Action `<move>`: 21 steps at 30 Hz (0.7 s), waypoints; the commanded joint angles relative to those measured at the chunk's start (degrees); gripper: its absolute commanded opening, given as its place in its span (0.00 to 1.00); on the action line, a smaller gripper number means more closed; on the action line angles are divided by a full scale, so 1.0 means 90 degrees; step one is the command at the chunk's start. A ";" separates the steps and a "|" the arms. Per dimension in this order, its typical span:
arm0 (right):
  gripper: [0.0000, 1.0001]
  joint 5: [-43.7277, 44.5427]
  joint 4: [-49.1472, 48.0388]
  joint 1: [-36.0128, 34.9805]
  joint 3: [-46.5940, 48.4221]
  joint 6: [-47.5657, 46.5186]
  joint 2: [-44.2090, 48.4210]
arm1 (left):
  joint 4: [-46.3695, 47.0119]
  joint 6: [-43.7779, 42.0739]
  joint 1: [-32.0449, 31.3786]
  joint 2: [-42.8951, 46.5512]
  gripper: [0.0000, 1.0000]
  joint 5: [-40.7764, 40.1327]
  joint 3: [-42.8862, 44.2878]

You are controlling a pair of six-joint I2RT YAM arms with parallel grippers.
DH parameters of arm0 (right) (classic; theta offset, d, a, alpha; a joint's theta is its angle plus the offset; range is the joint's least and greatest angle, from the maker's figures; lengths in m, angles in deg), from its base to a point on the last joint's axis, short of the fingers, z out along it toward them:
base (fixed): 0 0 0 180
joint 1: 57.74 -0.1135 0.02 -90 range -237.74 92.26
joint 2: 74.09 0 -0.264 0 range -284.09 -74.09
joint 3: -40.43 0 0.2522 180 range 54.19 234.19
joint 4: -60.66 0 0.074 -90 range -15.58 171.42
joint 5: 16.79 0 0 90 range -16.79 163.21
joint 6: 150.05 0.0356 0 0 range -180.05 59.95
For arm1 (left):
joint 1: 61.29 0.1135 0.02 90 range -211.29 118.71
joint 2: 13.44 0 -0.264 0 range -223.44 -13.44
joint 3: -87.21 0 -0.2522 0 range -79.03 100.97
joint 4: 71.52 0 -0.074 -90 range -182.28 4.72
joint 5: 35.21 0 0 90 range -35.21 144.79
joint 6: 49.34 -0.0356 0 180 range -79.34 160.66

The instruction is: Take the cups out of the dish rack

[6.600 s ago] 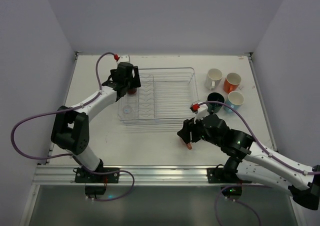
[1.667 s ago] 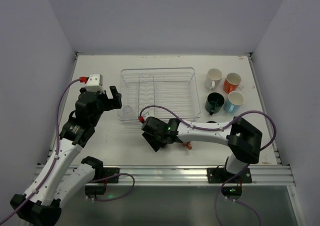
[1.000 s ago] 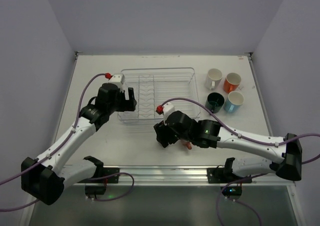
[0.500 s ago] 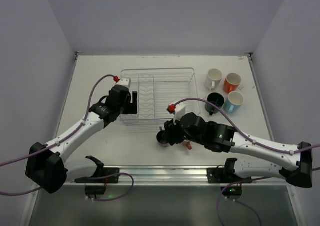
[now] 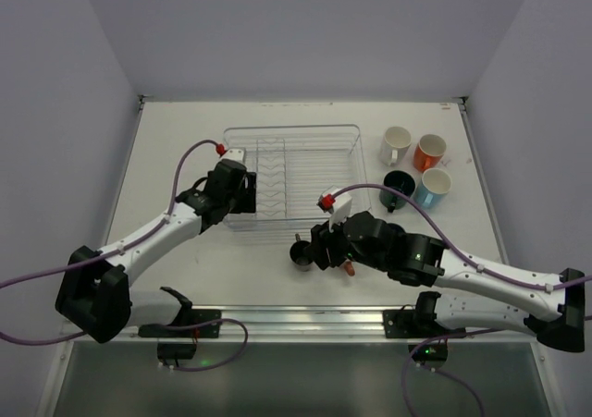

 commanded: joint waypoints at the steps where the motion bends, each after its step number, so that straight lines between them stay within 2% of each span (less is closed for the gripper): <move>1: 0.51 -0.0036 -0.0334 0.0030 -0.0063 0.0040 0.0103 | 0.0410 0.0194 -0.0048 -0.0149 0.72 -0.0241 -0.0141; 5: 0.51 0.0003 -0.0344 0.0020 -0.0073 0.0040 0.0113 | 0.0605 0.0213 -0.0058 -0.0334 0.66 -0.0279 -0.0258; 9: 0.51 0.0052 -0.0373 0.0020 -0.0073 0.0040 0.0162 | 0.0674 0.0204 -0.0068 -0.0257 0.53 -0.0426 -0.0346; 10: 0.51 0.0052 -0.0383 0.0020 -0.0073 0.0050 0.0162 | 0.0693 0.0204 -0.0068 -0.0237 0.44 -0.0503 -0.0346; 12: 0.51 0.0052 -0.0422 0.0020 -0.0063 0.0060 0.0152 | 0.0693 0.0204 -0.0068 -0.0198 0.36 -0.0582 -0.0356; 13: 0.51 0.0043 -0.0422 0.0020 -0.0034 0.0060 0.0152 | 0.0693 0.0194 -0.0068 -0.0179 0.29 -0.0631 -0.0356; 16: 0.50 0.0043 -0.0461 0.0030 0.0024 0.0060 0.0142 | 0.0693 0.0194 -0.0078 0.0084 0.21 -0.0728 -0.0337; 21: 0.55 0.0179 -0.0802 0.0020 0.0239 0.0128 0.0103 | 0.0684 0.0165 -0.0087 0.1041 0.17 -0.0515 0.0004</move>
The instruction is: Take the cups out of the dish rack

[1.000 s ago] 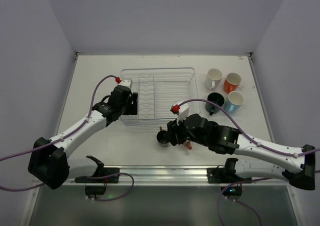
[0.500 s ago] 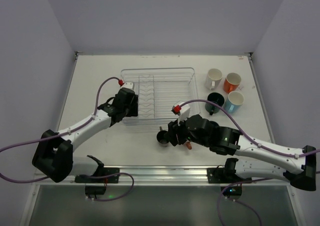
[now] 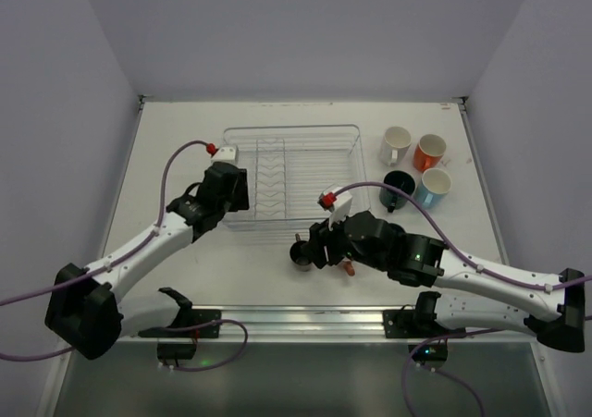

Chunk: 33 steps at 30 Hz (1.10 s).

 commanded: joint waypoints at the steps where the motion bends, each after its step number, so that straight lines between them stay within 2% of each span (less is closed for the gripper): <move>1: 0.56 0.0249 -0.0611 0.0020 0.0380 0.0232 0.0101 | 0.0273 0.0026 -0.0019 0.0857 0.17 0.0053 0.0393; 4: 0.59 0.0387 -0.1274 0.0020 0.0294 0.0447 0.0247 | 0.0438 0.0055 -0.0019 0.1482 0.16 0.0677 0.0609; 6: 0.63 0.0309 -0.2084 0.0078 0.0147 0.0497 0.0373 | 0.0556 0.0201 -0.0019 0.1873 0.16 0.1069 0.0658; 12: 0.68 -0.0998 -0.3716 0.0547 -0.0146 0.0867 0.0258 | 0.1715 0.1187 -0.0019 0.2450 0.16 0.3507 0.0356; 15: 0.68 -0.1613 -0.4029 0.0869 -0.0098 0.1140 0.0111 | 0.2516 0.1763 -0.0019 0.2597 0.16 0.4184 0.0043; 21: 0.68 -0.1762 -0.4215 0.1192 -0.0234 0.1463 0.0061 | 0.2958 0.2135 -0.0019 0.2821 0.16 0.4586 -0.0162; 28: 0.64 -0.1390 -0.4429 0.1270 -0.0508 0.1591 0.0218 | 0.2978 0.2057 -0.0019 0.3056 0.16 0.4470 -0.0270; 33: 0.64 -0.1663 -0.4488 0.1426 -0.0440 0.1649 0.0052 | 0.3358 0.2282 -0.0019 0.2978 0.17 0.4830 -0.0465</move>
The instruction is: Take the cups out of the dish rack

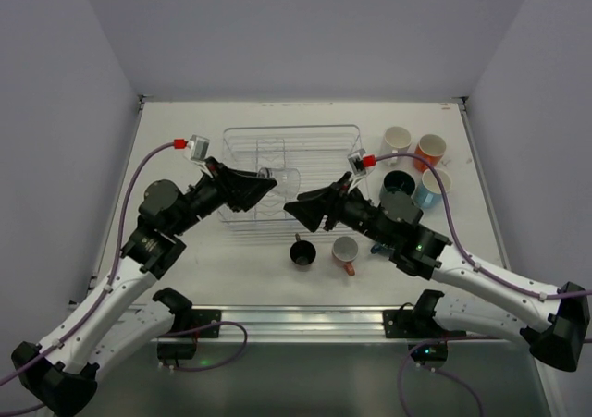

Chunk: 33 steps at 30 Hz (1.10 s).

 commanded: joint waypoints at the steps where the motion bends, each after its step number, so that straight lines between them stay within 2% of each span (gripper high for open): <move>1: 0.64 -0.0049 -0.0624 0.0141 0.0046 0.0131 -0.0060 | 0.0527 0.0329 -0.0019 -0.0041 0.17 0.0520 -0.0118; 9: 0.62 -0.0449 -0.1084 0.0337 0.0115 -0.0045 -0.0148 | 0.0927 0.0632 -0.0019 -0.0041 0.18 0.0901 -0.0245; 14: 0.55 -0.0898 -0.2011 0.0503 -0.0139 0.0336 -0.0226 | 0.1220 0.0847 -0.0010 -0.0129 0.21 0.1096 -0.0430; 17: 0.43 -0.1054 -0.2440 0.0503 -0.0198 0.0472 -0.0294 | 0.1318 0.0896 -0.0019 -0.0139 0.22 0.1097 -0.0537; 18: 0.34 -0.1084 -0.2625 0.0503 -0.0217 0.0502 -0.0304 | 0.1290 0.0858 -0.0019 -0.0129 0.22 0.1068 -0.0557; 22: 0.12 -0.1191 -0.2705 0.0503 -0.0276 0.0600 -0.0363 | 0.1133 0.0711 -0.0010 -0.0041 0.26 0.0931 -0.0558; 24: 0.02 -0.1259 -0.2754 0.0503 -0.0344 0.0668 -0.0372 | 0.0997 0.0556 -0.0019 -0.0012 0.33 0.0843 -0.0509; 25: 0.00 -0.1405 -0.2754 0.0503 -0.0402 0.0736 -0.0363 | 0.0494 0.0284 -0.0019 0.0017 0.68 0.0533 -0.0364; 26: 0.00 -0.1406 -0.2754 0.0503 -0.0403 0.0737 -0.0363 | 0.0489 0.0281 -0.0019 0.0037 0.68 0.0530 -0.0362; 28: 0.00 -0.1514 -0.2463 0.0503 -0.0355 0.0708 -0.0334 | -0.0258 -0.0225 -0.0019 0.0076 0.93 -0.0023 -0.0002; 30: 0.00 -0.1582 -0.1831 0.0503 -0.0228 0.0543 -0.0353 | -0.0847 -0.0811 -0.0019 0.0154 1.00 -0.0503 0.0300; 31: 0.00 -0.1689 -0.1546 0.0493 -0.0150 0.0455 -0.0372 | -0.1497 -0.1016 -0.0010 0.0183 1.00 -0.0766 0.0640; 33: 0.00 -0.1874 -0.0797 0.0474 0.0075 0.0327 -0.0527 | -0.2048 -0.1639 -0.0019 0.0252 1.00 -0.1586 0.1003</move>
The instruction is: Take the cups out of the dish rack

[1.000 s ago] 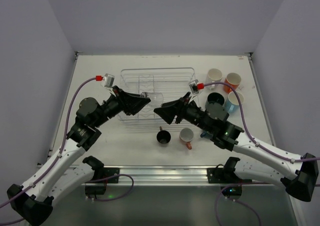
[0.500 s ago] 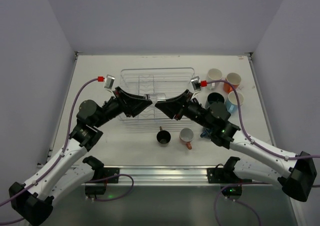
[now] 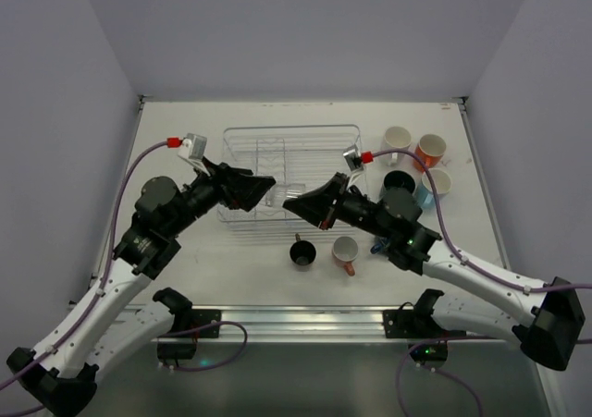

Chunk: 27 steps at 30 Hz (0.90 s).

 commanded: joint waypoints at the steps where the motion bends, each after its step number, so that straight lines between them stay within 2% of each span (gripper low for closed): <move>1: 0.00 -0.0435 0.1215 -0.0087 0.0664 -0.0464 -0.0213 | -0.1854 -0.1370 -0.0007 0.0179 1.00 -0.1544 0.1125; 2: 0.00 -0.0339 0.1557 -0.0155 0.0802 -0.0572 -0.0291 | -0.2081 -0.1700 -0.0007 0.0218 1.00 -0.2175 0.1264; 4: 0.00 -0.0114 0.2670 -0.0486 0.1308 -0.1048 -0.0642 | -0.2530 -0.1966 -0.0007 0.0286 1.00 -0.2736 0.1430; 5: 0.00 0.0264 0.3080 -0.0671 0.1553 -0.1265 -0.0807 | -0.2659 -0.2151 -0.0007 0.0402 1.00 -0.3299 0.1489; 6: 0.00 0.0548 0.4041 -0.1060 0.1807 -0.1441 -0.1002 | -0.2757 -0.2230 -0.0007 0.0462 1.00 -0.3575 0.1490; 8: 0.00 0.1298 0.5254 -0.1443 0.2605 -0.1957 -0.1705 | -0.2982 -0.2386 -0.0007 0.0714 1.00 -0.4383 0.1354; 11: 0.00 0.1983 0.6273 -0.2039 0.3400 -0.2311 -0.2575 | -0.3031 -0.2504 -0.0007 0.1135 1.00 -0.5246 0.1023; 16: 0.00 0.2708 0.7175 -0.2411 0.4240 -0.2624 -0.3513 | -0.2749 -0.2524 -0.0007 0.2061 1.00 -0.6379 0.0543; 19: 0.00 0.3226 0.7653 -0.2636 0.4610 -0.2702 -0.4167 | -0.2514 -0.2573 0.0003 0.2530 1.00 -0.6692 0.0318; 27: 0.00 0.3392 0.8016 -0.2832 0.5324 -0.2887 -0.5631 | -0.2562 -0.2436 0.0012 0.2942 1.00 -0.6937 0.0113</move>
